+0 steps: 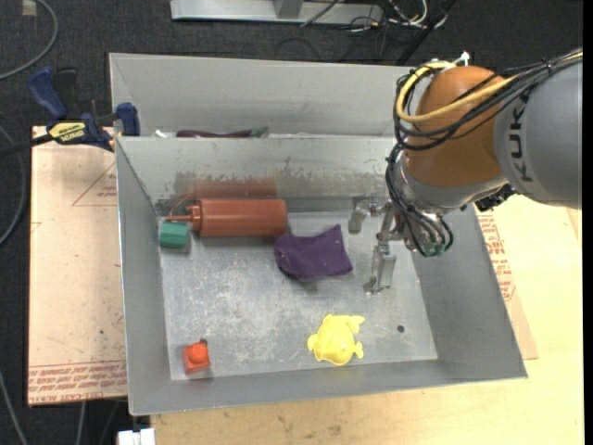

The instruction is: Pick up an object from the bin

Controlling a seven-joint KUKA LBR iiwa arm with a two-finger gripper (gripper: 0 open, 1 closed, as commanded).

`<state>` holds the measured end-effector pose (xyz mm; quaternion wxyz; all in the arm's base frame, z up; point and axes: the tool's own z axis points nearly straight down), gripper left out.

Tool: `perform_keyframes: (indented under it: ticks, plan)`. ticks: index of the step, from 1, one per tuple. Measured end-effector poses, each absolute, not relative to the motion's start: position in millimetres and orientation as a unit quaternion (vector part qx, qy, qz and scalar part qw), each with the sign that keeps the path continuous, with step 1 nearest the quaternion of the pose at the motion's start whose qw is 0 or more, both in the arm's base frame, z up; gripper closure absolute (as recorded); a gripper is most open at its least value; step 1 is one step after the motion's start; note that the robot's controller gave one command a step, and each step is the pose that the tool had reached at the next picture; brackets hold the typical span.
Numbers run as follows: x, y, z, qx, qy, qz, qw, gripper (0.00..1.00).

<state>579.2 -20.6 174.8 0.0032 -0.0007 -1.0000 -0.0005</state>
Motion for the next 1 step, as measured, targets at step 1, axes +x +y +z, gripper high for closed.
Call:
perform_keyframes:
  ticks: [1]
  plan:
    - [580.8, -20.5, 179.7, 0.0, -1.0, 0.0, -0.001, 0.0]
